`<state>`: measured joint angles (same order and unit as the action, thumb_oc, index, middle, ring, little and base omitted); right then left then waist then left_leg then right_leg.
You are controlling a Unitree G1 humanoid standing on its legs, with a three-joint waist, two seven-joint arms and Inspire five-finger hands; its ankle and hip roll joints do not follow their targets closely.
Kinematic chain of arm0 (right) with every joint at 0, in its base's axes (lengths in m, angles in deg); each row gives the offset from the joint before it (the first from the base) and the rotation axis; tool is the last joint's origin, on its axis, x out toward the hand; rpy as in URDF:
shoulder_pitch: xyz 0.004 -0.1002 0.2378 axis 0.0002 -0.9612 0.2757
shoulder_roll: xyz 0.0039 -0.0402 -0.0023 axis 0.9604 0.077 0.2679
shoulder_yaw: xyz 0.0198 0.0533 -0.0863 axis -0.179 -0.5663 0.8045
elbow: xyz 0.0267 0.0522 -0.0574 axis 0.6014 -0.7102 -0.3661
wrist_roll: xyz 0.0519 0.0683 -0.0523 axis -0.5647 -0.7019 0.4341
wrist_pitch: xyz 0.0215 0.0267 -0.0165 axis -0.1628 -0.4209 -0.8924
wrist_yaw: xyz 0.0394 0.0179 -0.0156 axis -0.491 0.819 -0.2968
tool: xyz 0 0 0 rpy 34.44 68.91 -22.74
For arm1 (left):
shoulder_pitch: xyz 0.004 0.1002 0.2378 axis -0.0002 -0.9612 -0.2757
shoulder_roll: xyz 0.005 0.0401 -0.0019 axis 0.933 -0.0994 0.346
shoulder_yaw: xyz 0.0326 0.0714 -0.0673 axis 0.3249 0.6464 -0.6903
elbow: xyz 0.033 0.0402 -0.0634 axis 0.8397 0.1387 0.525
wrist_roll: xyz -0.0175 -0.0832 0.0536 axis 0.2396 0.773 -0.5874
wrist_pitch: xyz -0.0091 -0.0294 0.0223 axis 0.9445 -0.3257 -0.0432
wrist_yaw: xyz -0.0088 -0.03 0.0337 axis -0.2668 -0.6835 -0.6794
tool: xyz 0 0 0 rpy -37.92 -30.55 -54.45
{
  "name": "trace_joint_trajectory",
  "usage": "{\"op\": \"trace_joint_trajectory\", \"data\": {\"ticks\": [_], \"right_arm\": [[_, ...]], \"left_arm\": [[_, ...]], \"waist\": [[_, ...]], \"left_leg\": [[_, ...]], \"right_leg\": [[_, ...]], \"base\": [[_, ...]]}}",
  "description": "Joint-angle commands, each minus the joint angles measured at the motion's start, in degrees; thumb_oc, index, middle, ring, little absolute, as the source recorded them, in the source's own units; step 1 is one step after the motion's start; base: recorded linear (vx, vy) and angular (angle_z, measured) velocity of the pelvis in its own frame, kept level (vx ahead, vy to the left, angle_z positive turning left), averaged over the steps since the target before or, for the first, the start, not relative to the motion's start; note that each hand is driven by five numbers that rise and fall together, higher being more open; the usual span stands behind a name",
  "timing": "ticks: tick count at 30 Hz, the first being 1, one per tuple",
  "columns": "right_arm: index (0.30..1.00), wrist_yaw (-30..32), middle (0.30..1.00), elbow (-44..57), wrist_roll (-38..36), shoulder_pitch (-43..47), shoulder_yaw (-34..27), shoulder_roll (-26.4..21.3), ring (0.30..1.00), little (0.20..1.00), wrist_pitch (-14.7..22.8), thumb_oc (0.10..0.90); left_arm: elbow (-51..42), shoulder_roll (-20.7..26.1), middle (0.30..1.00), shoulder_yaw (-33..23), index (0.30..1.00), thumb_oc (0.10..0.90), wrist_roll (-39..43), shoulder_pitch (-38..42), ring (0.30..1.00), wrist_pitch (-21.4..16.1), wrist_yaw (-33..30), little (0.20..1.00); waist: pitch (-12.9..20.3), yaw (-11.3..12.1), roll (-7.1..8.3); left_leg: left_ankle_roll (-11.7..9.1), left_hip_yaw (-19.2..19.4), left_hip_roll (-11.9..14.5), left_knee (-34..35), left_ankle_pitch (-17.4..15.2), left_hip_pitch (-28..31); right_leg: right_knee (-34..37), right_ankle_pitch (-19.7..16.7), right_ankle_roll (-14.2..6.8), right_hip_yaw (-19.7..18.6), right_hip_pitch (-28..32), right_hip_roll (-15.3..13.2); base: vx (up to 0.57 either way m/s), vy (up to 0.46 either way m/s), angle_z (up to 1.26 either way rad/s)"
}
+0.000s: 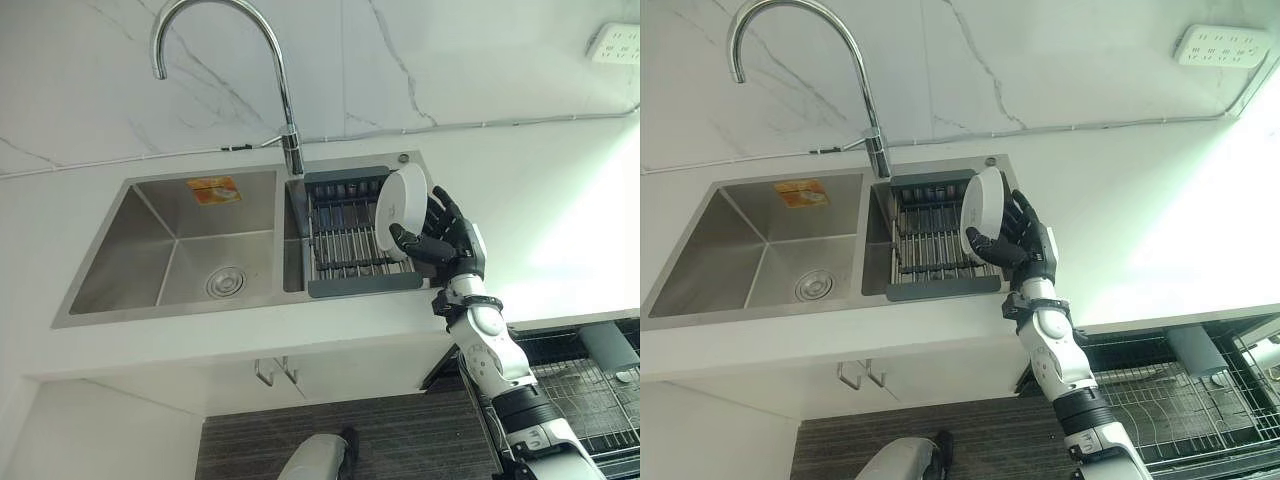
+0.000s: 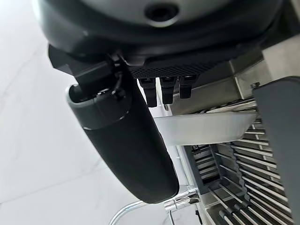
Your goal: Place the dishes in the dishwasher.
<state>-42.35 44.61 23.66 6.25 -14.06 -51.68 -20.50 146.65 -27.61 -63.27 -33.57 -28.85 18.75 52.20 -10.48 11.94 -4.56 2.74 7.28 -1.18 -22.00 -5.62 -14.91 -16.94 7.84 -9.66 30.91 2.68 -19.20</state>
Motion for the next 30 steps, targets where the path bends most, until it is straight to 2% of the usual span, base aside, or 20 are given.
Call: {"op": "trace_joint_trajectory", "data": {"ticks": [1,13,14,16,17,25,30], "right_arm": [[0.900,-0.20,0.900,0.93,-0.88,9.82,-1.99,-1.28,0.900,0.900,4.54,0.800],[0.900,-0.33,0.900,-1.81,-1.31,11.79,-2.08,-2.20,0.900,0.900,1.75,0.800],[0.735,-0.28,0.735,-2.00,-1.21,11.74,-1.96,-2.25,0.735,0.735,1.93,0.690],[0.361,-0.28,0.361,-2.32,-0.80,11.75,-2.05,-2.45,0.361,0.361,2.16,0.441],[0.300,-0.37,0.300,-2.43,-0.61,11.70,-2.07,-2.50,0.300,0.300,2.23,0.400],[0.300,0.38,0.300,-2.89,0.65,12.43,-1.87,-2.64,0.300,0.300,2.83,0.400],[0.300,1.77,0.300,-2.81,1.27,11.48,-2.06,-2.25,0.300,0.300,5.32,0.400]], "left_arm": [[0.88,2.08,0.900,1.80,0.900,0.800,-0.47,-0.75,0.900,0.72,0.64,0.900],[1.18,2.42,0.900,1.95,0.900,0.800,0.10,-0.39,0.900,0.79,0.94,0.900],[1.23,2.50,0.900,1.90,0.900,0.800,0.02,-0.46,0.900,0.70,1.03,0.900],[1.38,2.57,0.900,1.79,0.900,0.800,-0.23,-0.50,0.900,0.56,1.09,0.900],[1.41,2.63,0.900,1.65,0.900,0.800,-0.43,-0.53,0.900,0.53,1.19,0.900],[1.50,2.73,0.900,1.72,0.900,0.800,-0.49,-0.64,0.900,0.33,1.58,0.900],[1.51,2.47,0.900,1.90,0.900,0.800,-0.44,-0.86,0.900,0.01,1.19,0.900]], "waist": [[1.93,0.88,0.04],[1.50,1.11,-0.62],[1.46,1.12,-0.63],[1.37,1.08,-0.65],[1.36,1.05,-0.67],[0.91,1.08,-0.81],[0.79,0.94,-0.56]], "left_leg": [[-2.21,-5.66,-0.12,4.81,-7.14,4.66],[-2.20,-6.82,-0.72,4.81,-6.87,4.57],[-2.17,-6.84,-0.73,4.81,-6.86,4.59],[-2.09,-6.93,-0.83,4.81,-6.89,4.71],[-2.09,-6.92,-0.85,4.81,-6.90,4.74],[-1.84,-7.02,-1.19,4.81,-6.99,4.85],[-1.76,-6.57,-0.98,4.81,-7.22,5.10]], "right_leg": [[-0.25,0.89,-1.53,-1.78,-1.65,-1.53],[-0.25,1.45,-1.05,-1.91,-0.84,-0.56],[-0.25,1.47,-1.04,-1.90,-0.74,-0.49],[-0.25,1.35,-0.98,-1.89,-0.53,-0.32],[-0.25,1.35,-0.97,-1.88,-0.47,-0.28],[-0.25,0.66,-0.94,-1.94,-0.33,-0.38],[-0.25,0.21,-1.14,-1.95,-0.37,-0.43]], "base": [[0.03,0.020,0.02],[0.02,0.013,0.07],[0.00,0.000,0.00],[0.03,0.024,0.04],[0.04,0.031,0.08],[0.02,0.034,0.09],[0.00,0.004,0.01]]}}
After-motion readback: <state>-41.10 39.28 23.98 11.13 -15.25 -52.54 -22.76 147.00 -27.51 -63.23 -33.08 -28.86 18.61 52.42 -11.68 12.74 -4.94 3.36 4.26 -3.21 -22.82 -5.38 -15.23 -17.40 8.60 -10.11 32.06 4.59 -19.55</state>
